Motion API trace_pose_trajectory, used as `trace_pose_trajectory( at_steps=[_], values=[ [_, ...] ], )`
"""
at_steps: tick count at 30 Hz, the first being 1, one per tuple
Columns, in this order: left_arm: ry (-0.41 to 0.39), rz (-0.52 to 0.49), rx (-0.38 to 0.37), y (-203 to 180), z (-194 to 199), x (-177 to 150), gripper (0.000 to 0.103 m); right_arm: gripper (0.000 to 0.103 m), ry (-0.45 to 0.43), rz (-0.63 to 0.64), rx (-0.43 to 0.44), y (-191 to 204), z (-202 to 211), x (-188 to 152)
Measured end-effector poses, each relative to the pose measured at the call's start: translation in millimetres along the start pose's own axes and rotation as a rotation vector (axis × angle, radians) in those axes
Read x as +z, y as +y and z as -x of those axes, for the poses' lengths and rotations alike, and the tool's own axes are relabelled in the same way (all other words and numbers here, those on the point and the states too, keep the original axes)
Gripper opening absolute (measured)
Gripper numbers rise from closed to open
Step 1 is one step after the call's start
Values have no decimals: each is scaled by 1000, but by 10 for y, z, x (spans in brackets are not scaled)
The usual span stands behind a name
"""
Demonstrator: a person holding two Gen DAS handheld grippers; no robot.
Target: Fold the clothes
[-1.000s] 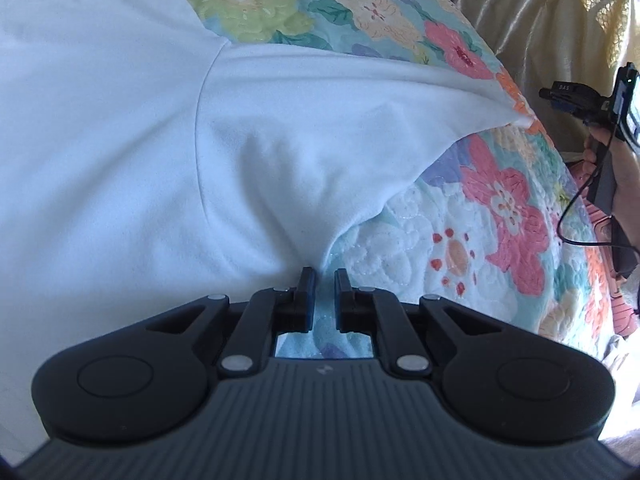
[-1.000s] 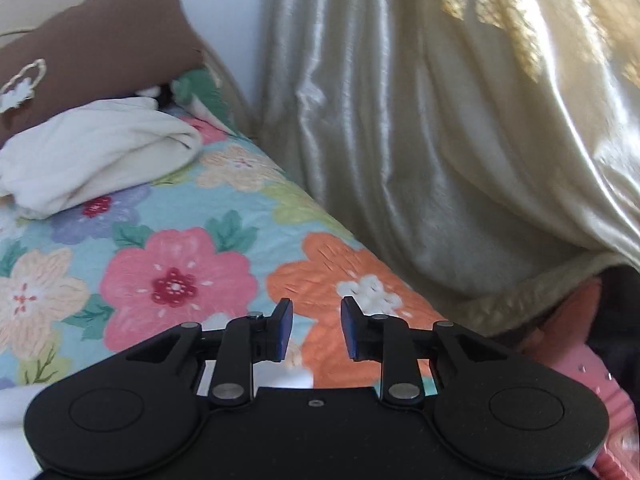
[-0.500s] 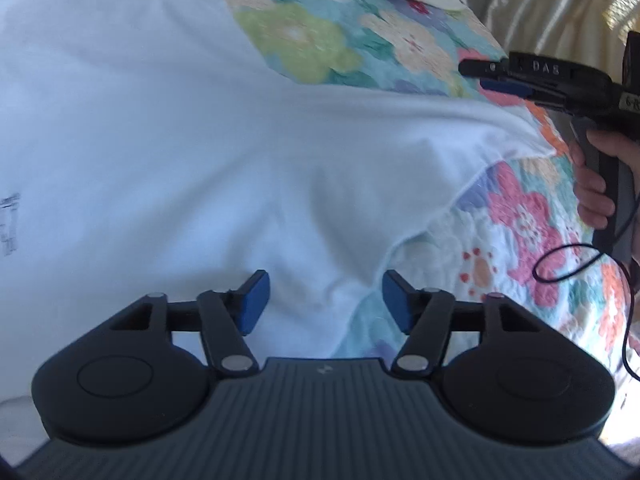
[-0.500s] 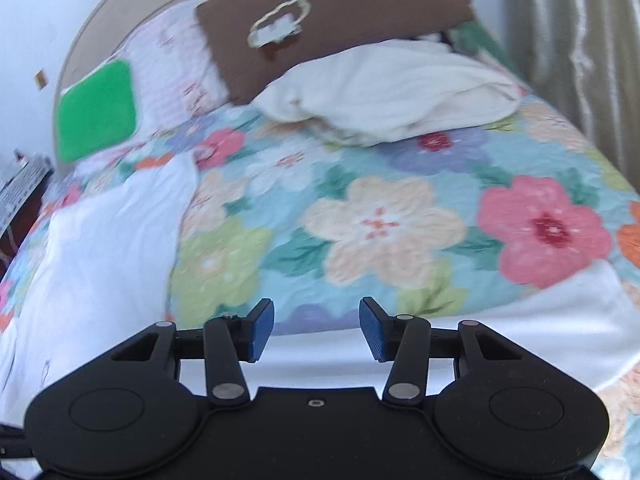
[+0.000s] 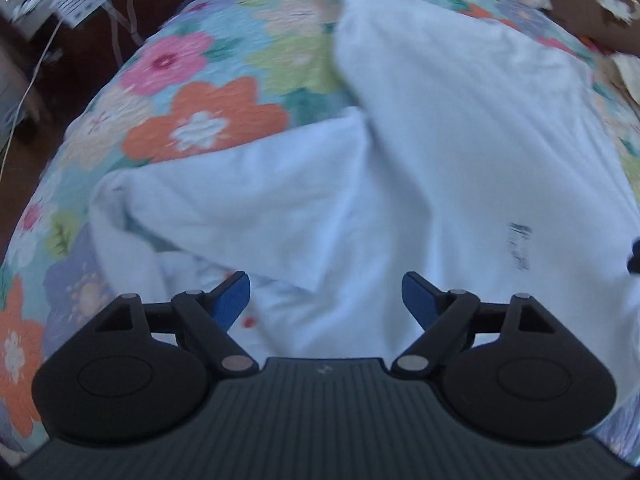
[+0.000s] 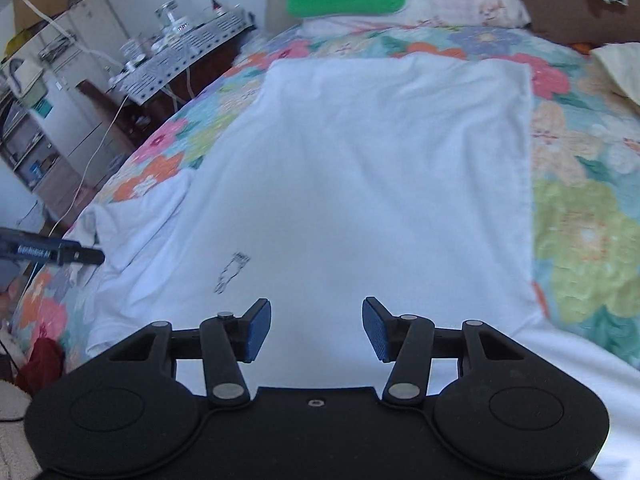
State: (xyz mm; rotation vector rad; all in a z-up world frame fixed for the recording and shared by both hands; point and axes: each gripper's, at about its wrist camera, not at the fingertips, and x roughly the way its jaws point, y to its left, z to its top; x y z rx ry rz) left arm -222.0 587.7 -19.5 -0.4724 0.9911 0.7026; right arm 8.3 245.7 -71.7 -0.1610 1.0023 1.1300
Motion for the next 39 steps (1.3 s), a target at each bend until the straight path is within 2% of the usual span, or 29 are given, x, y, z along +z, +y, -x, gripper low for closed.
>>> trace_pose_trajectory(
  at_steps=[1,3,6,10,14,15,16,17,18,19,21,24,25,29,32,39],
  values=[
    [-4,56,3,210,-43,25,83,56,21,16,19,89,-61,-18],
    [-35,166,-50,496,-133,31,82,56,62,47,58,268,-182,-54],
    [-60,256,-91,685,-296,16,81,56,118,108,91,487,-262,-164],
    [-85,334,-63,825,-613,108,83,57,175,175,137,662,-297,-320],
    [-91,408,-45,989,-919,211,83,59,199,236,141,766,-374,-420],
    [-117,412,-43,1001,-937,227,82,59,205,236,149,776,-381,-424],
    [-134,395,-25,991,-927,252,74,60,212,234,159,784,-384,-426],
    [-150,375,-5,980,-914,278,57,61,219,233,170,797,-393,-423],
    [-146,326,23,963,-897,324,14,62,226,237,176,813,-411,-423],
    [-139,272,53,945,-879,371,8,64,233,242,181,831,-431,-425],
    [-181,254,84,999,-767,437,8,65,245,255,177,839,-463,-432],
    [-309,233,286,1154,-509,516,8,67,246,259,187,807,-502,-460],
    [-341,266,336,1255,-452,517,8,68,240,251,193,785,-497,-465],
    [-302,389,299,1660,-548,551,8,68,232,218,204,726,-472,-451],
    [-277,385,280,1748,-661,626,8,68,239,248,198,750,-469,-446],
    [-342,314,219,1630,-628,1076,8,71,251,321,192,832,-465,-484]
  ],
)
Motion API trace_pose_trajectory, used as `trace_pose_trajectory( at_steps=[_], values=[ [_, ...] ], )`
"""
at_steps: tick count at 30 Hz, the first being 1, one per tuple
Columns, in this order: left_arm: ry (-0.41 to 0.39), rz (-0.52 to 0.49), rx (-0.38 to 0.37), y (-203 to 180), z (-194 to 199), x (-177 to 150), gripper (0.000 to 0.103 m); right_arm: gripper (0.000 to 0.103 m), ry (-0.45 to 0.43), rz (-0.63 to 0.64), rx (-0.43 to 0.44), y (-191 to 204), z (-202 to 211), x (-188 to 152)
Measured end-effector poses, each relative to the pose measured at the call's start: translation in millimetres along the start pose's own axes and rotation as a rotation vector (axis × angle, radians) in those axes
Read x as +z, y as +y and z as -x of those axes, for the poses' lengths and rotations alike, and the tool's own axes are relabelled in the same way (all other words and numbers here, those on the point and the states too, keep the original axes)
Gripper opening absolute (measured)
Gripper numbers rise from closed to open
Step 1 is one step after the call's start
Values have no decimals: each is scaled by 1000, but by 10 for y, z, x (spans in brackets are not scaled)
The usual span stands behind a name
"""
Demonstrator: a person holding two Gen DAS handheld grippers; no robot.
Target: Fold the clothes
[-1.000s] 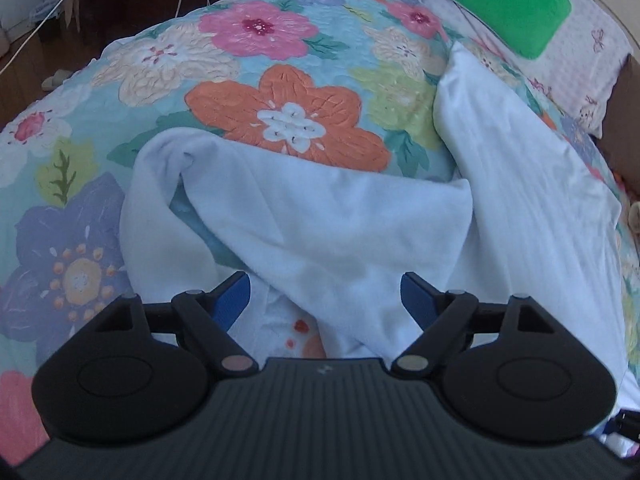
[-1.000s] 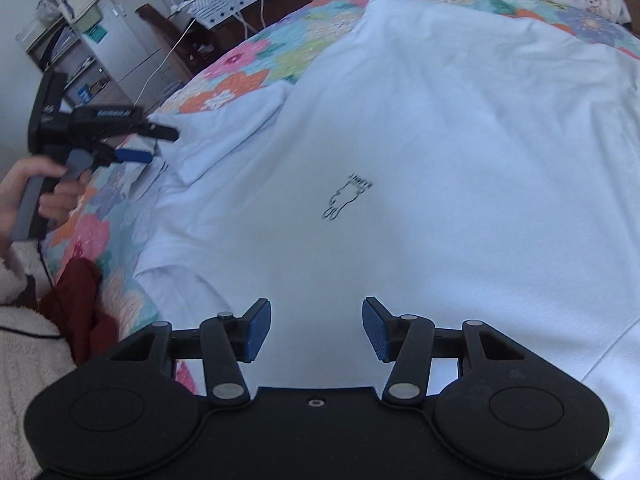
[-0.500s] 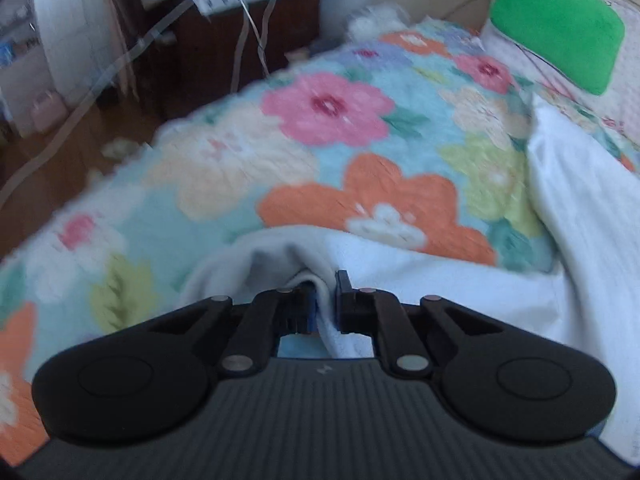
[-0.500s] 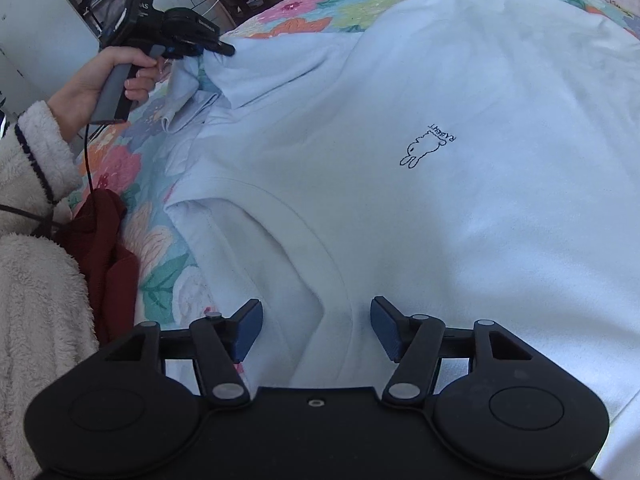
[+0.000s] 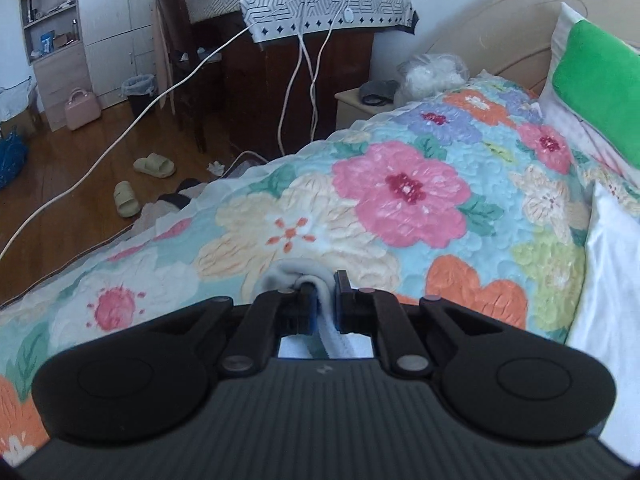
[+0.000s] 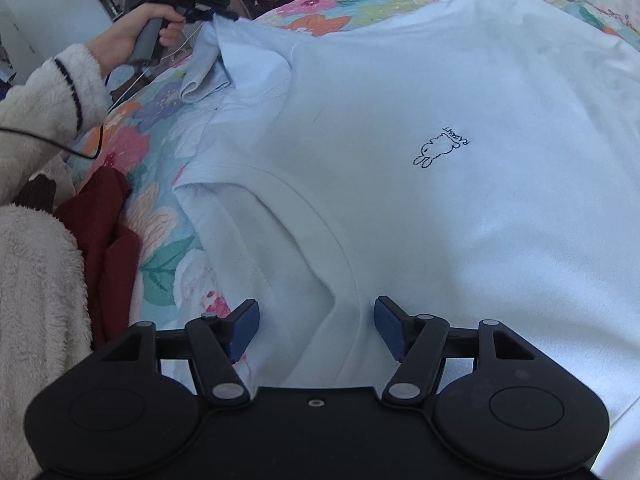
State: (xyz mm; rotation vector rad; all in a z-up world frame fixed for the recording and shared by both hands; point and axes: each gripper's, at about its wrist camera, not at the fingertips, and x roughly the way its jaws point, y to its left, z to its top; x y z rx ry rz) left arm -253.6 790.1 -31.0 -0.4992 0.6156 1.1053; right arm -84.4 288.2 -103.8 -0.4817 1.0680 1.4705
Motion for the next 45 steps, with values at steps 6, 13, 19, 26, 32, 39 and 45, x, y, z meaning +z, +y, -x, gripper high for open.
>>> trace_pose_trajectory(
  at_steps=[6,13,19,26,32,39,45],
  values=[
    [-87,-264,-131,-814,130,170,7,79,5,-7,31,-22,-2,-10],
    [55,-381,-413,-1571,517,-347,11,81,14,15,26,41,-6,5],
    [426,-45,-522,-1819,506,-1182,13,78,-78,-52,-4,-172,267,213],
    [412,-40,-519,-1477,957,-1344,32,78,-274,-138,-85,-554,555,663],
    [274,233,-524,-933,1033,-1112,43,78,-180,88,-123,-427,251,1004],
    [302,343,-360,-926,423,-1034,50,78,-164,158,-97,-359,-7,1409],
    [265,324,-332,-926,335,-1070,10,78,-160,202,-112,-287,-95,1644]
  ],
)
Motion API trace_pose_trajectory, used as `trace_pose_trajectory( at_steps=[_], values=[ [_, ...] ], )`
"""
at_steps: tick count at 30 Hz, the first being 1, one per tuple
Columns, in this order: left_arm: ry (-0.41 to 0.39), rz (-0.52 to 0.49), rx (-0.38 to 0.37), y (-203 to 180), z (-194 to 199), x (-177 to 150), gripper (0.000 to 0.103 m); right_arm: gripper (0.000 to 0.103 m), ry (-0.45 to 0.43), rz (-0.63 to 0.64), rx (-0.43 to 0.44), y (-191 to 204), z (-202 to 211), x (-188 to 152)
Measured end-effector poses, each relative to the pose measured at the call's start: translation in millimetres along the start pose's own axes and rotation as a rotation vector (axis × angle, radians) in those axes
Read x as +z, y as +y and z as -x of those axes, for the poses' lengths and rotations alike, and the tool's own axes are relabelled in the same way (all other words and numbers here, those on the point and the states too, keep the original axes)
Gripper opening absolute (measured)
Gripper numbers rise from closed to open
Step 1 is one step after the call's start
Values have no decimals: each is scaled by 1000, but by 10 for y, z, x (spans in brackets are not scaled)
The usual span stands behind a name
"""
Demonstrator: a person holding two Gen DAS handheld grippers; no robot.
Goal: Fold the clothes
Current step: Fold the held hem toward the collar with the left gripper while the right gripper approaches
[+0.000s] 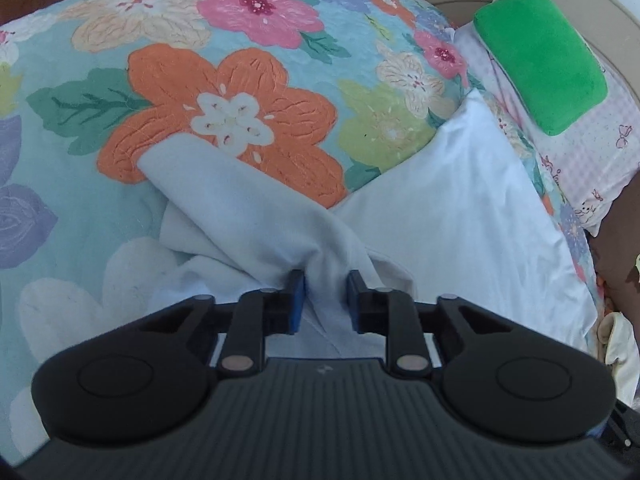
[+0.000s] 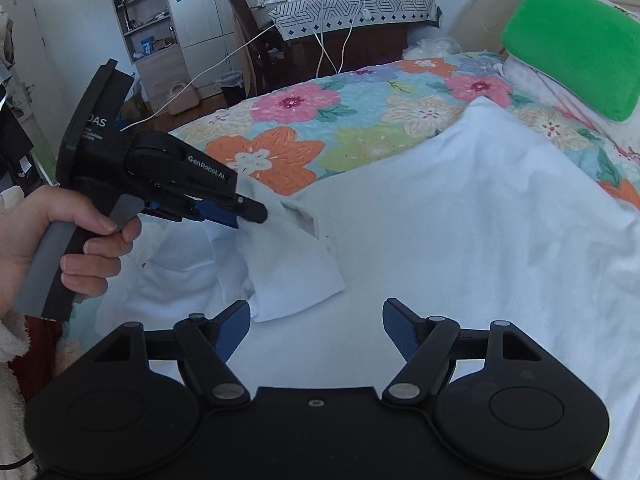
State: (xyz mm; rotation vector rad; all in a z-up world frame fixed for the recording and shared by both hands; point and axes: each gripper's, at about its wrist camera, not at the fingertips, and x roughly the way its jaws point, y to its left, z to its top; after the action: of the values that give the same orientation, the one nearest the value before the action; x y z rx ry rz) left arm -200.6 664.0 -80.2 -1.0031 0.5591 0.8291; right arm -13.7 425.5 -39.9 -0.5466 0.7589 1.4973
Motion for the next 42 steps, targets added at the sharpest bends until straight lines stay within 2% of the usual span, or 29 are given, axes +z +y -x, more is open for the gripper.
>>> trace_pose_trajectory(
  at_steps=[2,5,8,10,14,16,18,19,21,23,26,29,31,33,35,36,39,41,42],
  values=[
    [-41,-6,-25,33,102,8,8,78,2,6,-5,2,-24,61],
    [-138,-52,-14,46,241,-14,8,78,-3,-22,-3,-12,-46,68],
    [-143,-14,-120,66,310,14,8,78,-8,-66,4,-21,-70,-18],
    [-162,-53,-200,-5,393,36,8,78,-17,-81,-12,-25,-55,-69],
    [-166,-213,-383,-257,609,-18,8,78,-46,-176,-13,-163,82,-217],
    [-95,-341,-490,-435,686,-123,8,78,-44,-256,-4,-290,130,-349],
    [-54,-569,-381,-688,725,-329,8,78,-31,-324,-11,-404,154,-488],
    [-44,-733,-301,-817,724,-488,10,78,-23,-355,-14,-451,168,-556],
    [46,-872,-270,-907,647,-672,10,78,-19,-375,-15,-477,203,-653],
    [161,-839,-350,-904,560,-732,10,78,-16,-371,-21,-473,232,-712],
    [189,-836,-395,-981,524,-823,10,78,-19,-328,-41,-442,262,-698],
    [227,-1002,-421,-1027,588,-1079,10,78,-41,-312,-58,-481,298,-605],
    [253,-1117,-436,-1057,634,-1254,10,78,-71,-353,-59,-605,346,-553],
    [224,-1221,-449,-1014,737,-1438,10,78,-97,-419,-40,-745,391,-524],
    [244,-1255,-447,-960,758,-1547,12,78,-109,-452,0,-789,408,-495],
    [260,-1252,-414,-940,724,-1565,12,78,-112,-446,19,-763,411,-475],
    [270,-1198,-290,-887,593,-1491,12,76,-112,-327,29,-480,337,-360],
    [244,-1098,-254,-827,564,-1328,12,74,-103,-214,42,-237,258,-288],
    [203,-1079,-206,-798,560,-1271,15,72,-96,-150,52,-117,214,-254]
  ],
)
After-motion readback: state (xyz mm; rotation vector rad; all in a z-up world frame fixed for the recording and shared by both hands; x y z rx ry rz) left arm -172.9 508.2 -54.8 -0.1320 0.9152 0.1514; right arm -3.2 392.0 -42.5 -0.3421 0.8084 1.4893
